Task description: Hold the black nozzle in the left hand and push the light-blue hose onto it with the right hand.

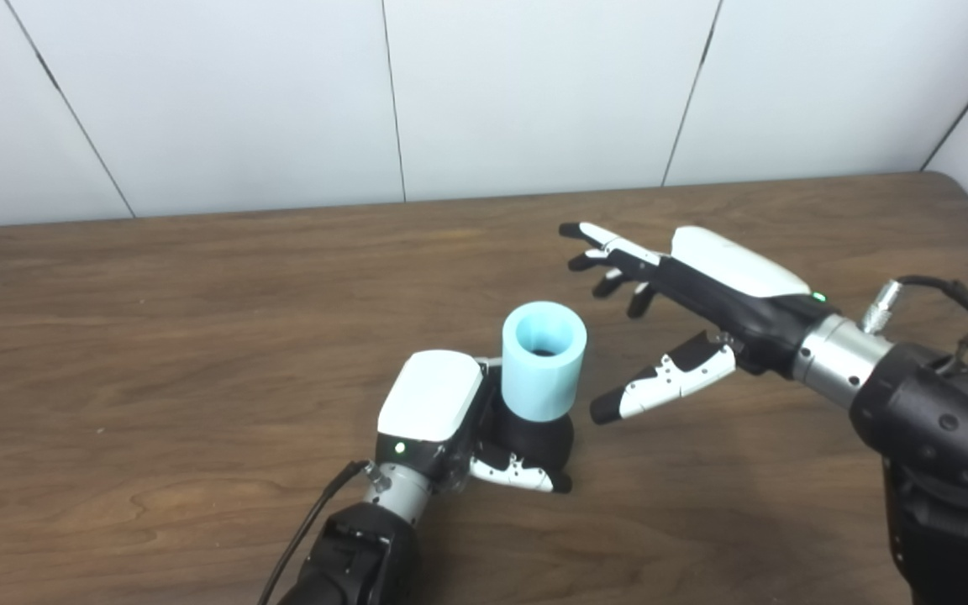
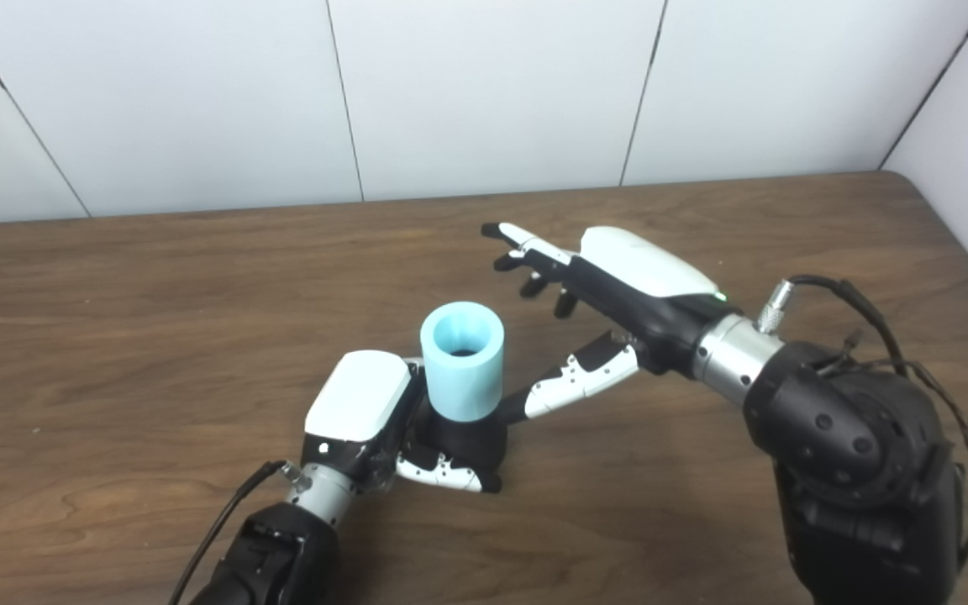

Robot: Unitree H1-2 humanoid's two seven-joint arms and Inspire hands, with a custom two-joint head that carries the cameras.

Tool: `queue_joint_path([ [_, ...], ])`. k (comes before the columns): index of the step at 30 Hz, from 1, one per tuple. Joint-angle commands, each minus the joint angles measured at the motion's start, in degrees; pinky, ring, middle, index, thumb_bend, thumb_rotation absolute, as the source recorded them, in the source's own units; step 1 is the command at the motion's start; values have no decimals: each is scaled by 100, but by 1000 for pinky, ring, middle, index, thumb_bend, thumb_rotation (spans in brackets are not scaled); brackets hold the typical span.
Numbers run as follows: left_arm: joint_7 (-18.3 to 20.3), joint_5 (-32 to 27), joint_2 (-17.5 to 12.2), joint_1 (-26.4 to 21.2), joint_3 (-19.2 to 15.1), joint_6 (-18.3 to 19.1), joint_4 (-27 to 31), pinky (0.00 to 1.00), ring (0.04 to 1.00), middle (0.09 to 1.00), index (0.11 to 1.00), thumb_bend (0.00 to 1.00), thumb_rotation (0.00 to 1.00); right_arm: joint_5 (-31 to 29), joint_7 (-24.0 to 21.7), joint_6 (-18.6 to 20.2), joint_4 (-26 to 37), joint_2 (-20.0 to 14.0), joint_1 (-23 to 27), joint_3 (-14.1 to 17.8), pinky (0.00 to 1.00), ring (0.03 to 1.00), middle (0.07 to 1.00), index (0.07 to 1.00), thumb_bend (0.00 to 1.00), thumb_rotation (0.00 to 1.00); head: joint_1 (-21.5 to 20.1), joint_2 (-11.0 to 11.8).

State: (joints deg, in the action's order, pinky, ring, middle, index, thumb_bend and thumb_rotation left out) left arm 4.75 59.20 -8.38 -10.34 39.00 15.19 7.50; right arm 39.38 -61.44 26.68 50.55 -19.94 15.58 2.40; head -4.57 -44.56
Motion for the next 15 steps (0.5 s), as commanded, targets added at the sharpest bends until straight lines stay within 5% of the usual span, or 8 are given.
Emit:
queue_joint_path([
  [1, 851, -179, -20, 373, 341, -56, -333, 446, 447, 505, 474, 504, 0, -127, 337, -110, 317, -109, 73, -54, 871, 976, 929, 951, 852, 599, 5, -5],
  [4, 840, -167, -15, 385, 347, -54, -329, 441, 445, 508, 472, 504, 0, -202, 467, -386, 383, -200, -10, -178, 973, 998, 962, 947, 807, 704, 23, -15],
  [10, 905, -195, -34, 384, 336, -38, -300, 498, 486, 539, 454, 498, 0, -44, 568, -1095, 387, -295, -220, -422, 1000, 1000, 1000, 962, 771, 960, 8, -22],
  [15, 947, -240, -33, 395, 314, -27, -264, 510, 486, 541, 450, 498, 0, 176, 668, -1722, 387, -260, -426, -612, 1000, 1000, 1000, 959, 733, 1000, 19, -27],
])
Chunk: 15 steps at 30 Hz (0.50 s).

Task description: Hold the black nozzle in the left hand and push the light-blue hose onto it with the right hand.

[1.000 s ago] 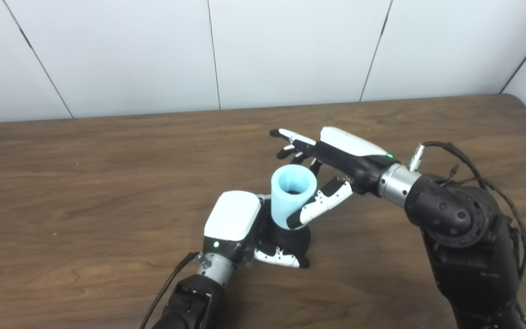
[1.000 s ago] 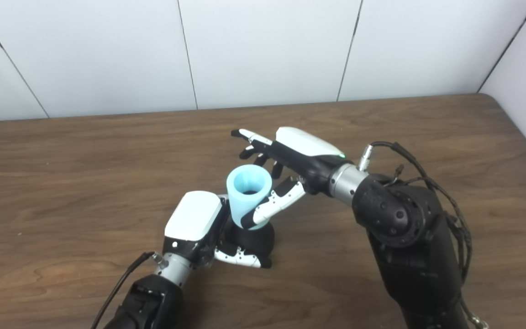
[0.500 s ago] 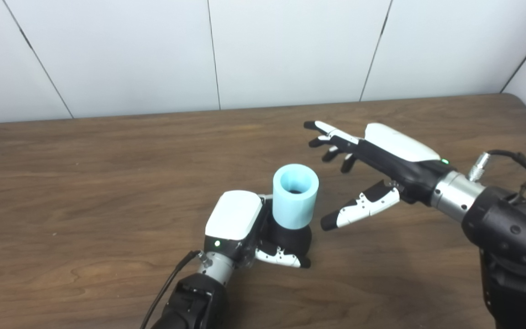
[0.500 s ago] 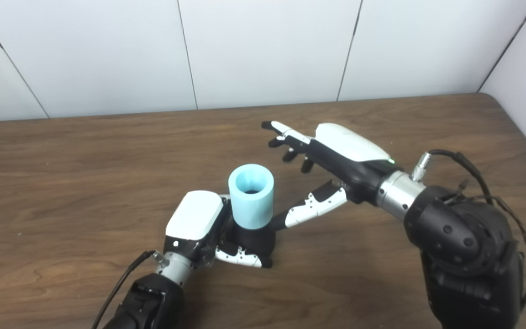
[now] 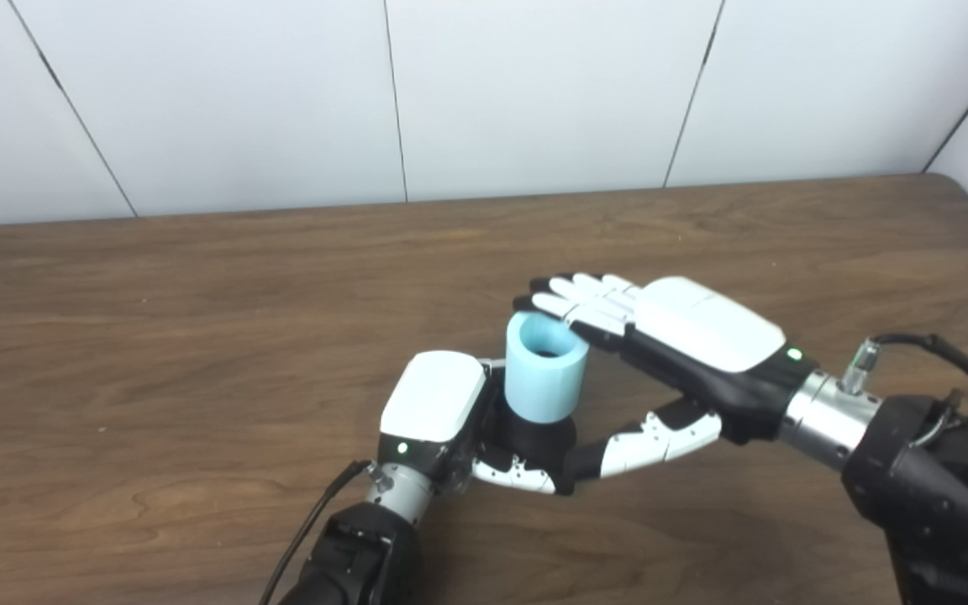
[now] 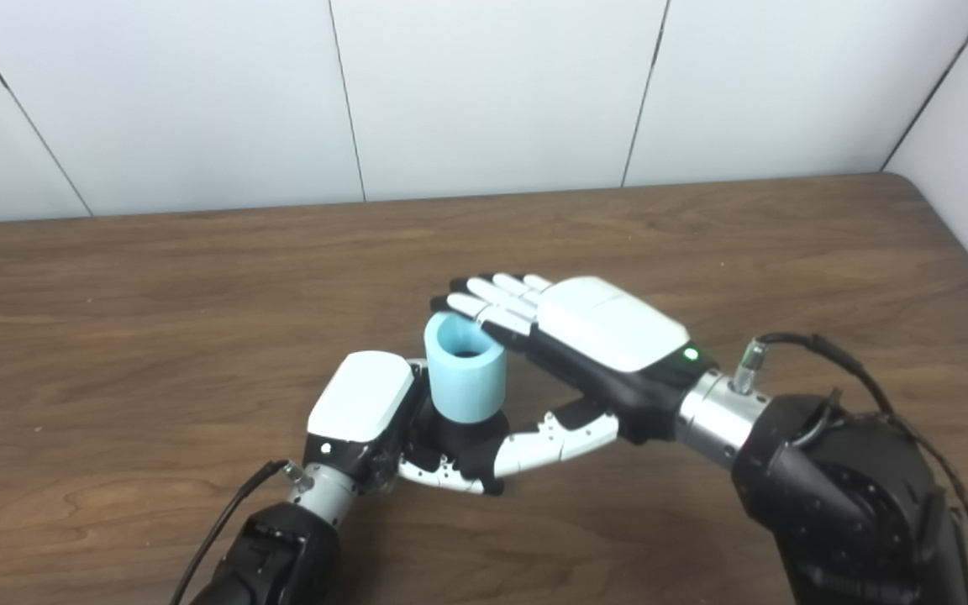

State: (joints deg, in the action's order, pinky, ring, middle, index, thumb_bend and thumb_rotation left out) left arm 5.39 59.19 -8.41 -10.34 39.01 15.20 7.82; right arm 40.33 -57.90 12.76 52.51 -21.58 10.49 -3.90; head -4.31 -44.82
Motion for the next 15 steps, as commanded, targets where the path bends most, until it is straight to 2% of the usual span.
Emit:
queue_joint_path([
  [1, 877, -263, -25, 398, 303, -37, -299, 517, 488, 542, 449, 497, 0, 112, 333, -411, 191, -75, 57, -11, 1000, 1000, 1000, 955, 721, 1000, -6, 1],
  [10, 962, -265, -29, 386, 320, -29, -278, 494, 481, 535, 457, 499, 0, 243, 292, -591, 191, 50, 6, -133, 1000, 1000, 1000, 952, 711, 1000, -1, -16],
  [15, 974, -296, -29, 391, 305, -52, -283, 515, 496, 534, 453, 498, 0, 216, 319, -636, 191, 66, -54, -156, 1000, 1000, 1000, 957, 699, 1000, 4, -24],
])
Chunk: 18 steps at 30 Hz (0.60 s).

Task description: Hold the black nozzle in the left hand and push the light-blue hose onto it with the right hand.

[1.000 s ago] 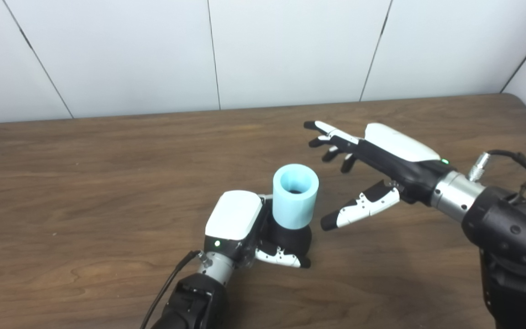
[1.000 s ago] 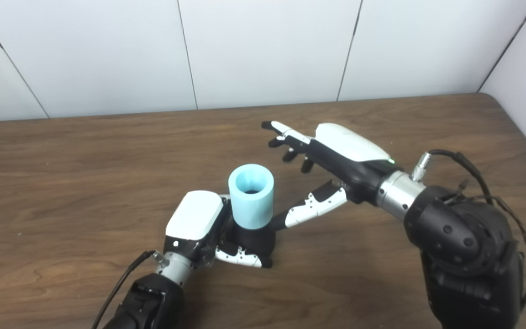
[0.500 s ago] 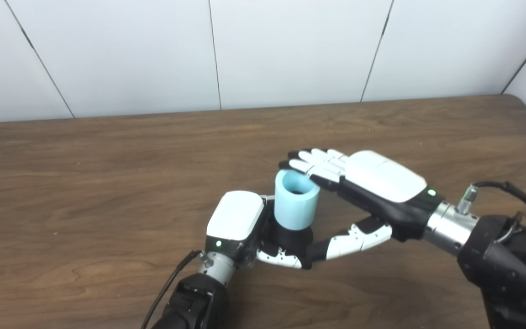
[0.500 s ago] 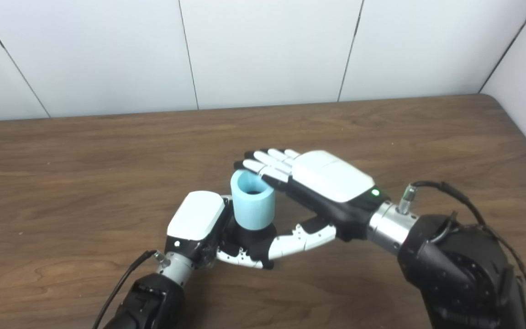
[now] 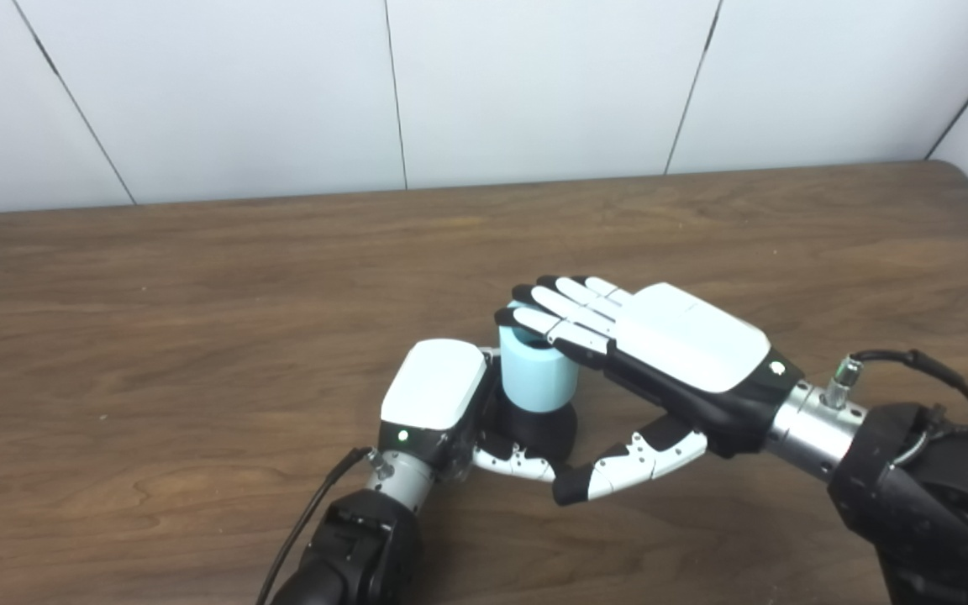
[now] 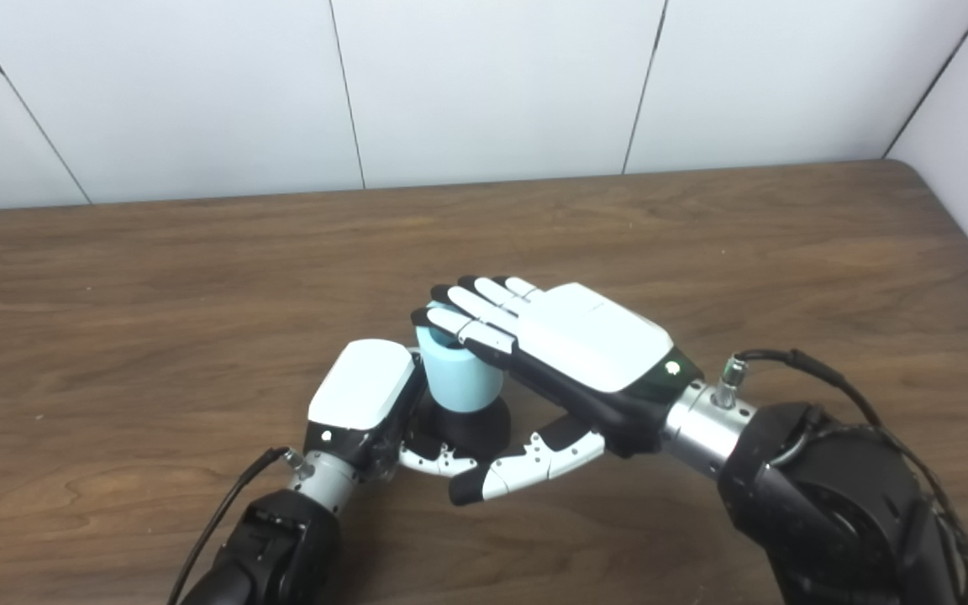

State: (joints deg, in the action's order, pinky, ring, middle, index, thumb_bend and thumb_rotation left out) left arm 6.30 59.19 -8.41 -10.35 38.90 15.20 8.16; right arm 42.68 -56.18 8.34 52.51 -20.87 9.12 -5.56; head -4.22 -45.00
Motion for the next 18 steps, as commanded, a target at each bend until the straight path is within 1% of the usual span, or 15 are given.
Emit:
queue_joint_path([
  [1, 873, -294, -27, 395, 314, -61, -320, 518, 496, 535, 453, 498, 0, -22, 148, -197, 190, -6, 75, 2, 1000, 1000, 1000, 957, 696, 1000, -3, -10],
  [8, 938, -275, -24, 379, 321, -34, -312, 508, 494, 530, 460, 499, 0, 27, 116, -191, 190, -31, 99, -7, 1000, 1000, 1000, 970, 684, 1000, -10, -17],
  [13, 979, -192, -10, 384, 347, 9, -296, 468, 462, 528, 465, 501, 0, 46, 125, -168, 189, -51, 136, 14, 1000, 1000, 1000, 963, 681, 1000, 5, -28],
  [18, 977, -172, 2, 396, 342, 27, -297, 511, 493, 535, 456, 498, 0, 111, 22, -60, 184, -59, 117, -3, 1000, 1000, 1000, 958, 685, 1000, 11, -35],
])
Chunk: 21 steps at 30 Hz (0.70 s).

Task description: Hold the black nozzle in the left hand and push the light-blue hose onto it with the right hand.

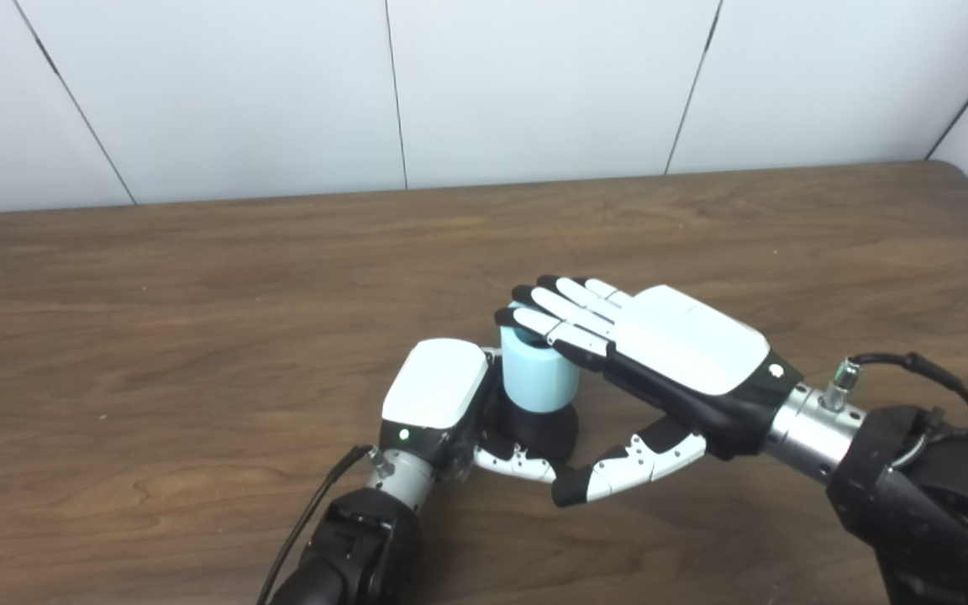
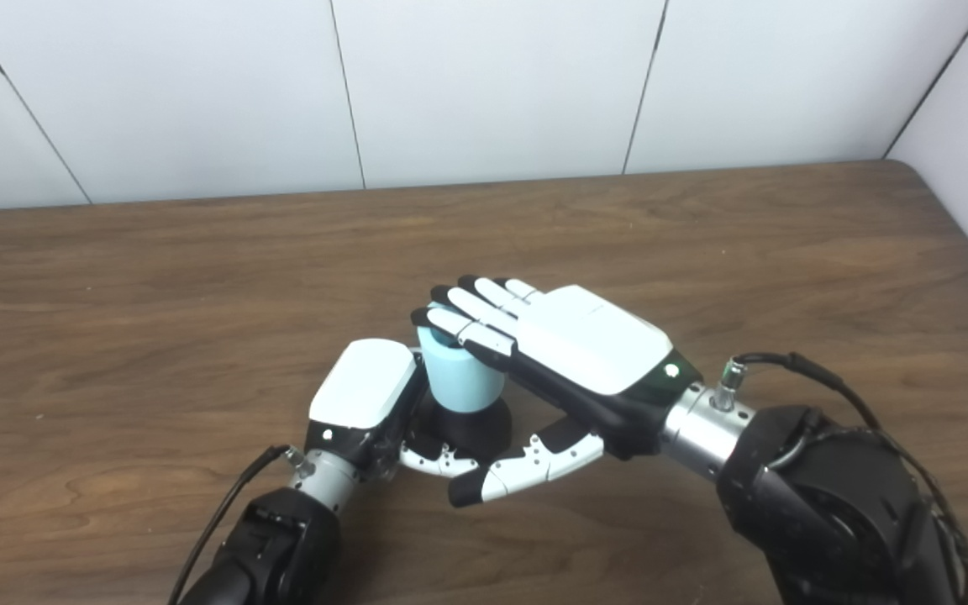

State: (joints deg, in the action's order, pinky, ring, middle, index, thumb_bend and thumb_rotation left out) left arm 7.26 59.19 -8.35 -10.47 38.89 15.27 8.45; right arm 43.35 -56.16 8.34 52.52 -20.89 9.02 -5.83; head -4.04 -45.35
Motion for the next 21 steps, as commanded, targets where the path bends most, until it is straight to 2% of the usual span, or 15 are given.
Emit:
queue_joint_path([
  [1, 891, -160, -9, 403, 347, 21, -326, 518, 497, 537, 454, 498, 0, 60, 0, -36, 185, -63, 116, 12, 1000, 1000, 1000, 956, 684, 1000, -7, 0],
  [6, 905, -164, -21, 393, 341, 14, -314, 515, 494, 536, 454, 498, 0, 127, 41, -145, 123, -124, 15, -85, 1000, 1000, 990, 954, 671, 1000, 2, -32],
  [10, 881, -216, 0, 396, 314, 12, -324, 508, 497, 534, 455, 498, 0, 419, -93, -299, -64, -210, -69, -319, 1000, 1000, 993, 957, 661, 1000, 7, -34],
  [21, 995, -108, -19, 346, 322, 61, -284, 460, 461, 504, 483, 503, 0, 632, 120, -372, -544, -383, -379, -534, 1000, 1000, 967, 931, 699, 1000, 8, -38],
])
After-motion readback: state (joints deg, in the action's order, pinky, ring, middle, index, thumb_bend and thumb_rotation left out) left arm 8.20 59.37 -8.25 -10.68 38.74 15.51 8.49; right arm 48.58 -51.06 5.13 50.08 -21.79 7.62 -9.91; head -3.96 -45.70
